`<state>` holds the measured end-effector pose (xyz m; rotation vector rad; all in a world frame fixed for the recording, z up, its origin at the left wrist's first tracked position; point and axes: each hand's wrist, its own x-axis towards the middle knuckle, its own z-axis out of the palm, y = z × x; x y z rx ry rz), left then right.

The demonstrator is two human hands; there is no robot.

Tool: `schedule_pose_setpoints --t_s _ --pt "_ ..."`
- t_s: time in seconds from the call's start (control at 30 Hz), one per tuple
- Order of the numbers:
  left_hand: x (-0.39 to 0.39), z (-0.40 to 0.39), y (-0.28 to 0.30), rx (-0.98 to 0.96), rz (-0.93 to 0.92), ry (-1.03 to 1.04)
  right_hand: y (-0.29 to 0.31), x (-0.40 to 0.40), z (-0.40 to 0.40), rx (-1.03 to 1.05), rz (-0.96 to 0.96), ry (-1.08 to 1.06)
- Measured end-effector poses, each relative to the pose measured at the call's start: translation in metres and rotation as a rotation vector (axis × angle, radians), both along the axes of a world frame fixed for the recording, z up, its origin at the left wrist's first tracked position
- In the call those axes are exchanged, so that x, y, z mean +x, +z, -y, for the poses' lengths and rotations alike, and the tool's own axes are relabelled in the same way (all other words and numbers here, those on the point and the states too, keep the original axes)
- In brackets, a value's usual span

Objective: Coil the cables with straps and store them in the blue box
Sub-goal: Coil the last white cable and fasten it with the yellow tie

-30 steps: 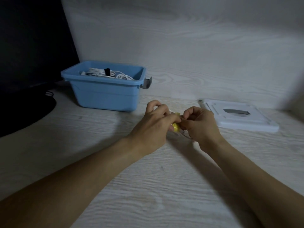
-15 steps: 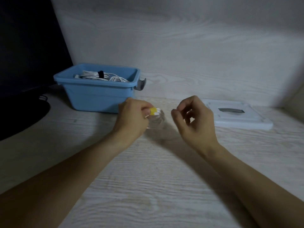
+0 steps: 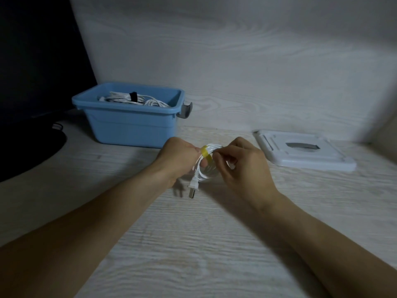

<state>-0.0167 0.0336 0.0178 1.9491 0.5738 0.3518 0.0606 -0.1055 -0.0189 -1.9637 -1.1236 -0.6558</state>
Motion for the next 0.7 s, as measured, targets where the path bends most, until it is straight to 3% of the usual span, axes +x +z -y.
schedule_pose_setpoints --t_s 0.4,0.57,0.7 --pt "0.003 0.002 -0.005 -0.101 -0.024 0.05 -0.003 0.003 0.001 -0.13 -0.156 0.017" --pt "0.005 -0.004 -0.001 -0.059 0.033 0.016 -0.001 -0.002 -0.005 -0.129 -0.021 -0.096" --pt "0.007 -0.009 -0.006 -0.058 0.029 0.033 0.001 -0.002 -0.005 -0.108 -0.239 0.021"
